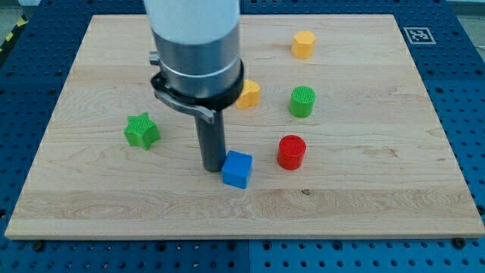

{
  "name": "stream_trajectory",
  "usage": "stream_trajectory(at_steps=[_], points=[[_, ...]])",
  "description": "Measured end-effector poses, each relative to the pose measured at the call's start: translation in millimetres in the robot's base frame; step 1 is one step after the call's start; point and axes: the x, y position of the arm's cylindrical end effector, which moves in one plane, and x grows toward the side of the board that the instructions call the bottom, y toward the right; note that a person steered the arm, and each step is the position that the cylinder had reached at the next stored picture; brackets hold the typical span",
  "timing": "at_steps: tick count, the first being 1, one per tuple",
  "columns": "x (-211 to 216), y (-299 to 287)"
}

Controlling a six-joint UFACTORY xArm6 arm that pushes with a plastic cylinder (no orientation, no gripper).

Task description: Slide the blue triangle to the left side of the blue cube

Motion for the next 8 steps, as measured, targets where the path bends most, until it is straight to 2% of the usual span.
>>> stream_trajectory(at_steps=[2, 3, 4, 5, 7, 8], points=[[20.7, 34.2], [13.4, 33.1], [-62.5, 4.2], [-120.1, -2.6], [-161.5, 8.3], [-199.0, -9.3]])
